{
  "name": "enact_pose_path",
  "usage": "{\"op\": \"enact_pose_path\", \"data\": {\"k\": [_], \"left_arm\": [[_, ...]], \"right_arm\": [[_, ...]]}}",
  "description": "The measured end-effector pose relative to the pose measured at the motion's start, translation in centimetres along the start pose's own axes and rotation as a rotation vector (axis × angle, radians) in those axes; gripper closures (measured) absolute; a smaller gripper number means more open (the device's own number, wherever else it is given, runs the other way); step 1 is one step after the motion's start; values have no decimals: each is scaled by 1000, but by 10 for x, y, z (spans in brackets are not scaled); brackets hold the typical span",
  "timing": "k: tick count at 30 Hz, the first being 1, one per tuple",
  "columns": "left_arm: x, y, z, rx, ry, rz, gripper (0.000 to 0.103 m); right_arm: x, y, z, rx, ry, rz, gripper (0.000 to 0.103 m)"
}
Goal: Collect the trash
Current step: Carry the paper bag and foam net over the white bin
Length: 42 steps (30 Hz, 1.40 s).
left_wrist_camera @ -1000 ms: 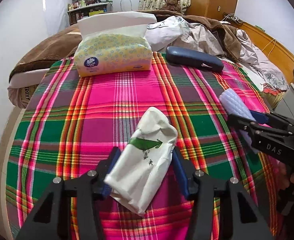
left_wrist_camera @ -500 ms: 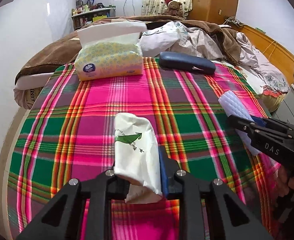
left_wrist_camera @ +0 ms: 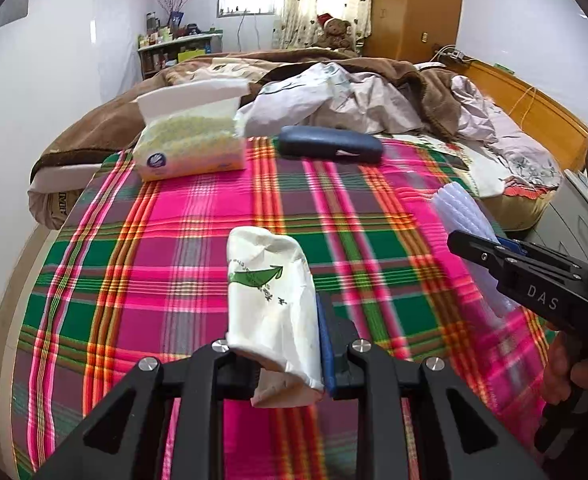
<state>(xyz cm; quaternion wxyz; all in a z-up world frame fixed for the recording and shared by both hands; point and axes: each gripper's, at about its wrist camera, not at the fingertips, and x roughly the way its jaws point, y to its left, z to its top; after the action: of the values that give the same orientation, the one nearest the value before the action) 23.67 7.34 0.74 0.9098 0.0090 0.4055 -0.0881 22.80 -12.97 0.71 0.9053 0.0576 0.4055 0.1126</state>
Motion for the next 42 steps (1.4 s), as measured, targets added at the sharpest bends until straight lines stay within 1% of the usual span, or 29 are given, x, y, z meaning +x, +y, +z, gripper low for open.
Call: {"op": "enact_pose_path", "data": {"k": [8,17,30,42], "left_arm": [[-23,-38,-5,44,-29,-36,78],[-46,-85,-9,92,-61,-80,78],[-62,-174,-16,182,-83,-177,78],[-61,-259,-26,269,-69,-273,78]], "right_arm": [[-34,-18,-9,27,-51,-11,76],[-74,-46,-20,51,-109,-44,76],[-126,-105,-43,121,-166,-143,76],[-161,-163,-65,208,-189,-236,76]]}}
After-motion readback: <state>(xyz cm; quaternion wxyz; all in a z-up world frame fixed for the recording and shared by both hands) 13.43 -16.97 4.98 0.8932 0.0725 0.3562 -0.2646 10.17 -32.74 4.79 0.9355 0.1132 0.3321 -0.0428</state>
